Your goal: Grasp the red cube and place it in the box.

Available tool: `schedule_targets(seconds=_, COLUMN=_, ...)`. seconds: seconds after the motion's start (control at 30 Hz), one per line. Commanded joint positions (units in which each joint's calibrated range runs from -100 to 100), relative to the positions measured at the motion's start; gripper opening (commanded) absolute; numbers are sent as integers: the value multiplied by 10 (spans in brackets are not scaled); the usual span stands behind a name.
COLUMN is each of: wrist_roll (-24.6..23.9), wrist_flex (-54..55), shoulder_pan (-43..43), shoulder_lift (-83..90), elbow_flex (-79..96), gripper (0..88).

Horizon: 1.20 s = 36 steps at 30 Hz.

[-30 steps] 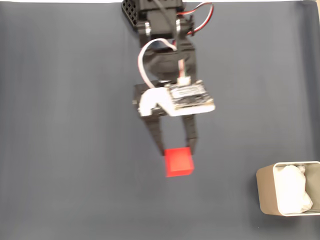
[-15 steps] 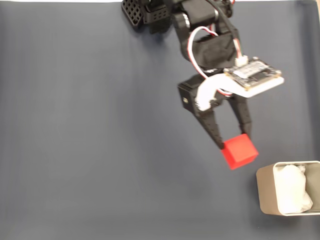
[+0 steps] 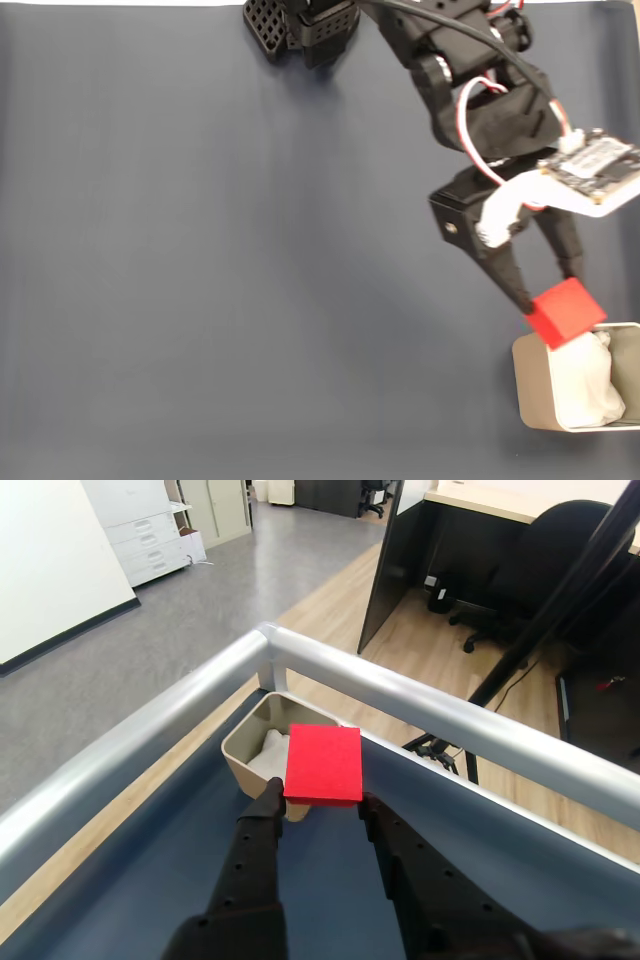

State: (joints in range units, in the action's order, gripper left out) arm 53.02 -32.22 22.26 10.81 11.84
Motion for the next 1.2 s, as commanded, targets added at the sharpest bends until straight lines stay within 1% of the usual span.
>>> schedule_targets(seconds=0.0, wrist_roll=-1, wrist_flex=-2, shoulder_pan=15, shoulder_lift=-21, elbow_flex=-71, gripper=58)
schedule_targets(seconds=0.57, wrist_roll=-2, wrist_flex=-2, shoulder_pan=36, shoulder_lift=-151, elbow_flex=-196, gripper=53)
schedule_targets(seconds=1.17, wrist_roll=-7, wrist_flex=-2, shoulder_pan=47, shoulder_lift=-237, elbow_flex=-285, gripper=54)
